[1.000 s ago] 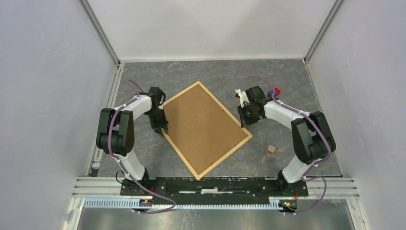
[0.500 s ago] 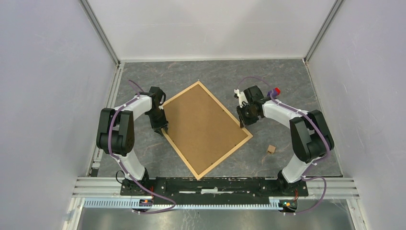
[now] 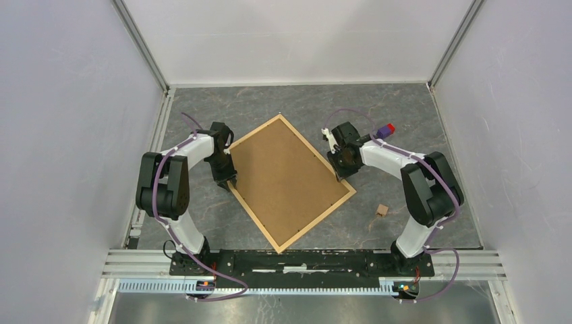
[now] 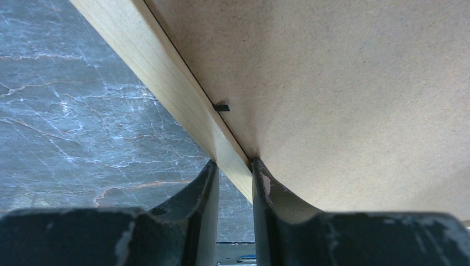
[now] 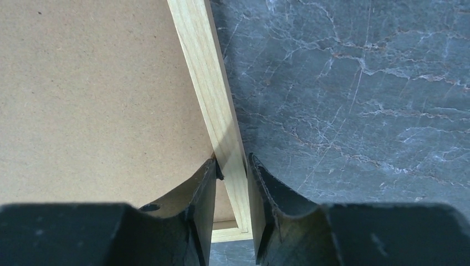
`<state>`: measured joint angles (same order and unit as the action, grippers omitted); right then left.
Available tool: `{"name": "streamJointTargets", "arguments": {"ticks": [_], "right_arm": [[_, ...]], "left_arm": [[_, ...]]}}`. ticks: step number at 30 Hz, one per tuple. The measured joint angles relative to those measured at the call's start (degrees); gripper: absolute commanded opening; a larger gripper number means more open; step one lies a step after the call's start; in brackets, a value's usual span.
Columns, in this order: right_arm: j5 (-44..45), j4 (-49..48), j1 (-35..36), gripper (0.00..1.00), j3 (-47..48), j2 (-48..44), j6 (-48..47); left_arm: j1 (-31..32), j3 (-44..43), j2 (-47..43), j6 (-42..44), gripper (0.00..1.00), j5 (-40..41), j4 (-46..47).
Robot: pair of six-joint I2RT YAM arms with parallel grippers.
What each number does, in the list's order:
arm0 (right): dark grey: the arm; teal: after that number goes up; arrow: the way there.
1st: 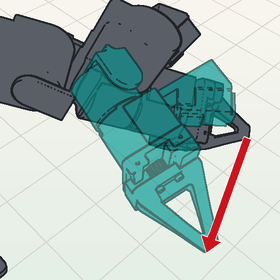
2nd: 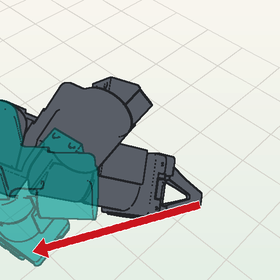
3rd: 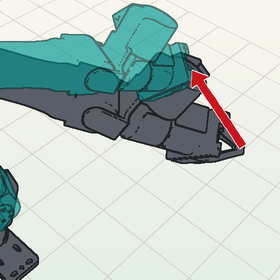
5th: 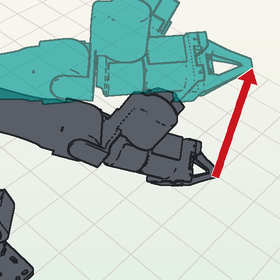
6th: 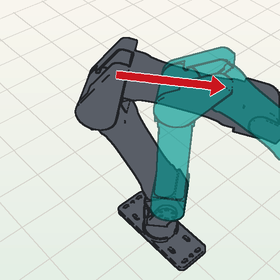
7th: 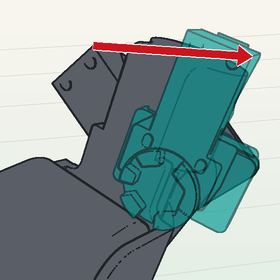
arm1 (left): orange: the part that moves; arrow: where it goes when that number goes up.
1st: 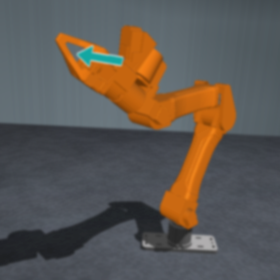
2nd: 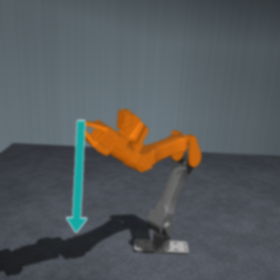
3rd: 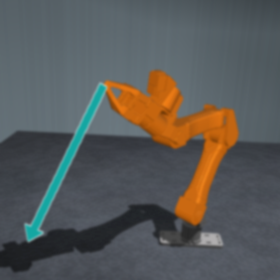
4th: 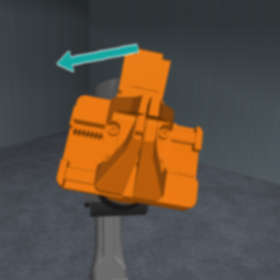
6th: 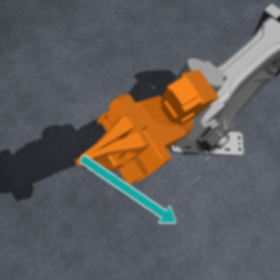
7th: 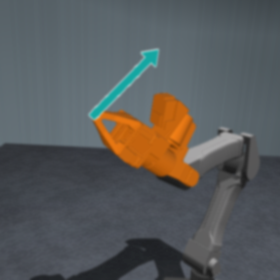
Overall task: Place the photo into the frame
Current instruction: Install the photo frame at the center of the board, then adjust the photo frame at the center of the board.
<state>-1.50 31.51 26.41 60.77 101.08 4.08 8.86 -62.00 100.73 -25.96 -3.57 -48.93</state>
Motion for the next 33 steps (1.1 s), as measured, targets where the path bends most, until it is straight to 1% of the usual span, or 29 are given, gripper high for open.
{"name": "streamJointTargets", "arguments": {"ticks": [2,3,4,5,6,7,8,9,11,13,18,20,21,24,28,30,33], "right_arm": [[0.8,-0.2,0.5,0.37,-0.2,-0.1,0.4],[0.9,-0.2,0.5,0.38,-0.3,-0.2,0.6],[0.9,-0.2,0.5,0.41,-0.2,-0.2,0.6],[0.9,-0.2,0.5,0.48,-0.2,-0.5,0.5],[0.4,-0.4,0.3,0.54,-0.2,-0.9,0.5],[0.3,-0.5,0.2,0.57,-0.2,-1.7,0.5],[-0.3,-1.1,-0.1,0.60,-0.2,-1.9,0.5],[-1.1,-1.5,-0.5,0.62,-0.2,-2.0,0.5],[-1.2,-1.7,-0.9,0.64,-0.2,-2.0,0.3],[-0.9,-1.8,-1.5,0.64,-0.2,-2.1,0.0],[-1.4,-2.6,-2.4,0.62,-0.2,-2.1,-0.3],[-2.7,-4.5,-2.6,0.61,-0.9,-2.1,0.1],[-3.8,-6.3,-2.7,0.60,-2.1,-2.4,0.6],[-5.2,-9.4,-2.8,0.60,-4.9,-4.1,1.2],[-7.2,-15.1,-2.6,0.58,-11.5,-8.4,2.3],[-6.4,-18.0,-1.5,0.58,-14.8,-10.7,3.0],[-2.9,-21.8,1.5,0.58,-19.2,-14.2,6.1]], "left_arm": [[0.0,0.0,0.0,0.0,0.02,0.0,0.0],[0.1,0.0,0.0,0.0,0.04,0.0,0.0],[0.1,0.0,0.0,0.0,0.12,0.1,0.0],[0.2,0.0,0.0,0.0,0.21,0.1,0.0],[0.2,0.0,0.0,0.0,0.40,0.2,0.0],[0.2,0.0,-0.2,0.0,0.58,0.3,0.0],[0.3,0.0,-0.3,0.0,0.67,0.3,0.0],[0.3,0.2,-0.6,0.0,0.74,0.5,0.4],[0.4,1.3,-1.9,-0.1,0.82,0.4,2.4],[0.6,3.6,-4.9,-0.6,0.85,-0.1,4.0],[0.6,11.3,-17.0,-4.3,0.86,-4.3,6.3],[0.6,13.0,-17.7,-6.1,0.86,-7.3,8.3],[0.6,13.3,-16.7,-6.5,0.86,-8.5,9.3],[0.7,12.3,-10.0,-7.0,0.86,-12.1,12.0],[0.5,7.9,-4.9,-8.0,0.85,-15.3,9.7],[0.5,4.7,-1.9,-8.2,0.85,-16.3,8.4],[0.2,-0.3,2.1,-8.4,0.87,-15.6,5.9]]}}
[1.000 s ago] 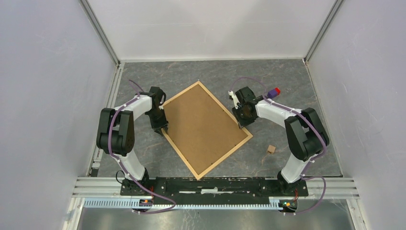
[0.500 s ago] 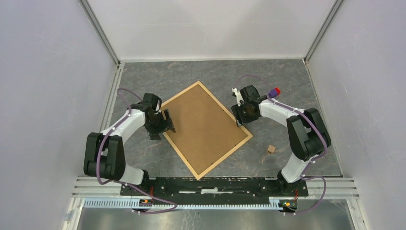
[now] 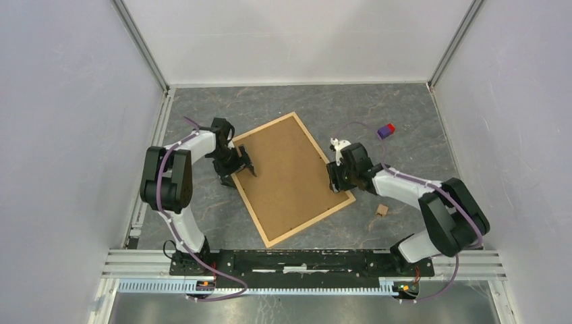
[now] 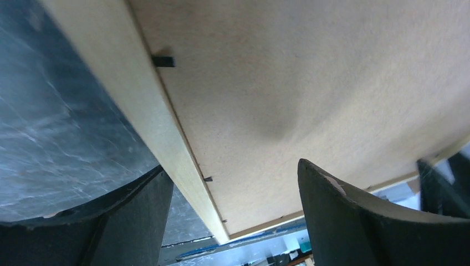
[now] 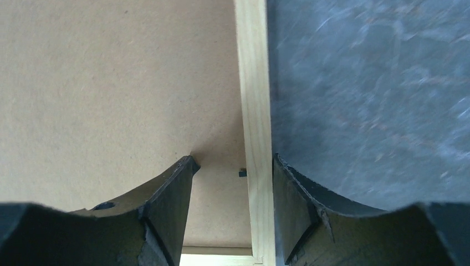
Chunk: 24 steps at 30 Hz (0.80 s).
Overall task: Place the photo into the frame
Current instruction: Adjust the photo frame at the center of the board.
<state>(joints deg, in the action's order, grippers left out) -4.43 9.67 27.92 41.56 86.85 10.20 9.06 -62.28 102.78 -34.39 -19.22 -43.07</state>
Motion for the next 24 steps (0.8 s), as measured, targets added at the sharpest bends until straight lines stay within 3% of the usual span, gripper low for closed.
{"name": "streamJointTargets", "arguments": {"ticks": [7,11,20,24], "right_arm": [[2.3,-0.8,13.1,0.65,-7.7,-8.6,8.2],[-1.0,2.9,15.6,0.71,-6.1,-8.9,8.6],[-1.6,8.4,2.7,0.73,10.4,-2.7,3.4],[-1.4,9.1,-1.3,0.68,17.8,4.5,2.8]], "left_arm": [[-1.2,-14.3,8.7,1.6,0.92,8.1,-4.3],[-0.6,-16.9,8.9,2.6,0.95,11.9,-1.3],[-0.3,-3.4,-6.7,2.5,0.95,13.7,0.0],[-0.5,5.8,-16.8,1.8,0.87,14.2,0.9]]}}
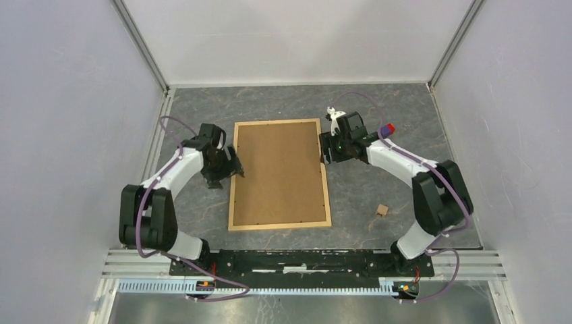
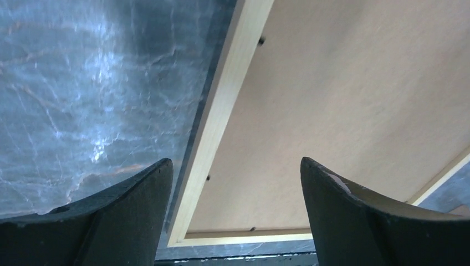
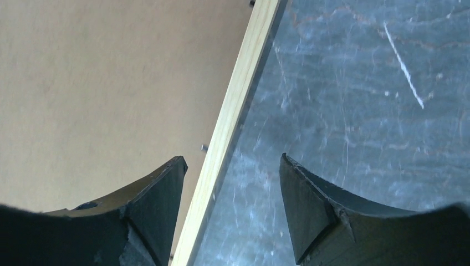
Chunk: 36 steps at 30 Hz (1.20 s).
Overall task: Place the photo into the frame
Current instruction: Adjust the photo frame at the center of the board.
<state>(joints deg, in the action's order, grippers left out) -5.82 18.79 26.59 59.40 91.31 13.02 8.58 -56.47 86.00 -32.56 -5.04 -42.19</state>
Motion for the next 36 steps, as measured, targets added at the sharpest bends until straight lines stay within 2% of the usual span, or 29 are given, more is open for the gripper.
{"name": "streamJointTargets", "arguments": {"ticks": [3,6,11,14,17,21,23,26,28,31,34,36], "right_arm": [[-0.1,-0.5,-0.8,0.63,4.0,5.6,0.5],[-1.1,-1.6,-0.7,0.60,3.9,8.6,1.2],[-2.8,-5.9,0.3,0.59,-2.8,8.7,3.3],[-3.7,-10.9,2.9,0.58,-8.9,4.7,5.5],[-3.1,-16.7,7.1,0.58,-15.3,0.5,8.5],[-3.0,-24.0,10.8,0.60,-22.1,-3.6,14.6],[-4.0,-25.0,13.0,0.63,-23.8,-5.0,17.0],[-6.5,-22.4,15.6,0.67,-23.6,-5.9,17.2],[-6.5,-18.0,16.3,0.71,-21.7,-6.2,15.5],[-3.3,-10.8,15.0,0.76,-16.3,-7.0,10.7],[-0.5,-7.2,10.6,0.77,-11.5,-8.4,6.2],[0.9,-5.7,5.9,0.76,-8.5,-8.7,3.8]], "left_arm": [[0.0,3.9,-2.3,-0.4,0.83,-0.1,0.4],[0.0,4.0,1.2,-0.4,0.83,-1.0,0.9],[0.0,-2.8,12.3,-0.4,0.80,-2.4,0.9],[-0.1,-7.0,16.0,-0.5,0.76,-3.6,-0.9],[-0.3,-12.4,20.6,-0.4,0.76,-3.7,-3.9],[-0.7,-23.1,28.1,0.8,0.82,-0.9,-9.0],[-0.4,-31.1,32.7,2.5,0.85,0.6,-9.9],[1.8,-41.6,37.5,3.7,0.90,1.0,-6.6],[4.8,-44.9,37.6,4.2,0.93,1.4,-5.6],[9.8,-44.5,32.5,4.9,0.95,3.1,-5.8],[12.0,-38.4,23.3,5.1,0.90,5.6,-5.8],[11.3,-30.7,14.0,5.1,0.87,7.9,-6.0]]}}
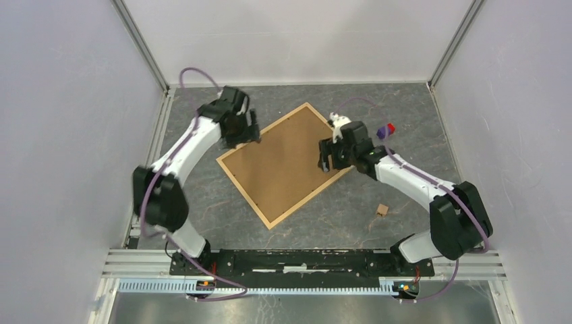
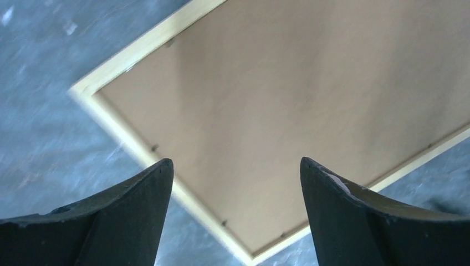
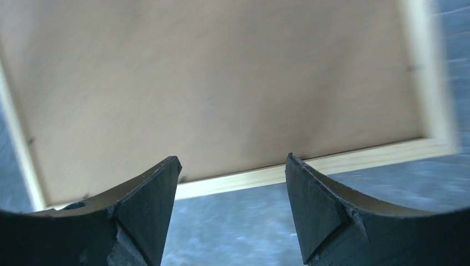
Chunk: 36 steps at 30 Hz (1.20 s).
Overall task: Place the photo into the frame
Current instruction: Adjust the photo frame at the center of the board.
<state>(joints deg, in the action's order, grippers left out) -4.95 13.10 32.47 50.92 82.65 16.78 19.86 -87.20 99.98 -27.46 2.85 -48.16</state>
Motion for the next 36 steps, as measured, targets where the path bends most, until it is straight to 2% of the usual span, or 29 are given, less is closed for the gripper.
{"name": "streamJointTargets", "arguments": {"ticks": [5,10,13,19,25,30,36], "right_arm": [[1.1,2.7,-10.6,0.75,6.7,4.3,-3.8],[-1.7,4.2,-17.1,0.72,13.1,14.1,-5.1],[-3.1,4.8,-20.1,0.71,16.2,20.0,-5.6],[-1.3,5.6,-21.9,0.71,16.5,22.8,-6.8],[-4.7,0.7,-21.8,0.68,10.1,20.4,-6.3],[-11.2,-3.8,-21.7,0.68,0.0,13.2,-4.0],[-16.3,-2.8,-19.8,0.70,-12.9,-0.2,-2.1]], "left_arm": [[-2.6,18.5,-17.0,-0.1,0.84,-0.5,0.2],[-1.5,36.5,-24.7,-2.0,0.83,-10.5,6.5],[-0.3,42.4,-27.3,-4.0,0.80,-13.4,7.5],[-0.2,42.6,-26.1,-6.6,0.81,-13.1,9.9],[-0.2,39.4,-16.7,-8.5,0.88,-13.0,11.1],[-0.6,34.3,-11.5,-8.4,0.93,-11.9,11.1],[-2.2,31.2,-7.3,-4.7,0.93,-10.0,10.4]]}}
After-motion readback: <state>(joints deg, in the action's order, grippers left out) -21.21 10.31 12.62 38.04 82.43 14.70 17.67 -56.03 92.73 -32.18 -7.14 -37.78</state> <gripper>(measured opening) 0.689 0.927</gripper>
